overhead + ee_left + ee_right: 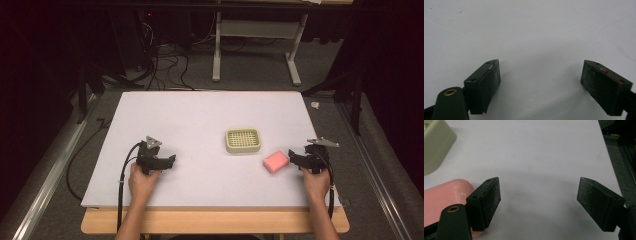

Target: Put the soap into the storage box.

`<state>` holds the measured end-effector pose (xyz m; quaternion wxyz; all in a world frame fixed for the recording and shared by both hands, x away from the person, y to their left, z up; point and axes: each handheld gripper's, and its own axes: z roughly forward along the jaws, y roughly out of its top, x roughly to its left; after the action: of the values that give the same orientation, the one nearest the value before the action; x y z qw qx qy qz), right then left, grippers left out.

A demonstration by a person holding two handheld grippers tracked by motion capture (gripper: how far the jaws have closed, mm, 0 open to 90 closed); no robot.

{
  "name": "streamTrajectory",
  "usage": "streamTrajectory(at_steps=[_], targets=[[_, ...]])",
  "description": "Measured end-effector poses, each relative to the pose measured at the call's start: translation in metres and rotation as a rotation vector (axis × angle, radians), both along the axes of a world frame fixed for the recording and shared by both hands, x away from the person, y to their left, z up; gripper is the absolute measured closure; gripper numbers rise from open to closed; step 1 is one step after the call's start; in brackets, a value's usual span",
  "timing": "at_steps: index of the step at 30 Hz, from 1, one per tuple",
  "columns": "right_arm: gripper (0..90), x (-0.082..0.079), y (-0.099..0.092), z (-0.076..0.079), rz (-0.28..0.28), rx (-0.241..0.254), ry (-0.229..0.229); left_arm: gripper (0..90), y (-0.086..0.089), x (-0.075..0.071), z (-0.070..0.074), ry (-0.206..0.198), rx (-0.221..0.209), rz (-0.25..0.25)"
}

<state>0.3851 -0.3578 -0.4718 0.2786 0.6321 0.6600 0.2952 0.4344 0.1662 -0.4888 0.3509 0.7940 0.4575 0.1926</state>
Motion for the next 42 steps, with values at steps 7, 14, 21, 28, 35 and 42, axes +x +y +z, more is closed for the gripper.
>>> streamTrajectory(at_steps=[7,14,21,28,35,42], targets=[[20.1,-0.007,-0.002,0.004,0.017,0.013,-0.031,16.5,0.0,0.0,0.0,0.0,0.0,0.0],[19.9,-0.015,-0.004,0.004,0.035,0.038,-0.037,16.5,0.0,0.0,0.0,0.0,0.0,0.0],[16.9,-0.024,-0.003,0.008,0.073,0.049,-0.07,16.5,0.0,0.0,0.0,0.0,0.0,0.0],[14.7,-0.032,0.0,0.01,0.109,0.065,-0.085,16.5,0.0,0.0,0.0,0.0,0.0,0.0],[14.0,-0.037,0.006,0.011,0.138,0.077,-0.102,16.5,0.0,0.0,0.0,0.0,-0.001,0.0],[12.2,-0.042,0.016,0.012,0.194,0.073,-0.109,16.5,0.0,0.0,0.0,0.0,0.0,0.0]])
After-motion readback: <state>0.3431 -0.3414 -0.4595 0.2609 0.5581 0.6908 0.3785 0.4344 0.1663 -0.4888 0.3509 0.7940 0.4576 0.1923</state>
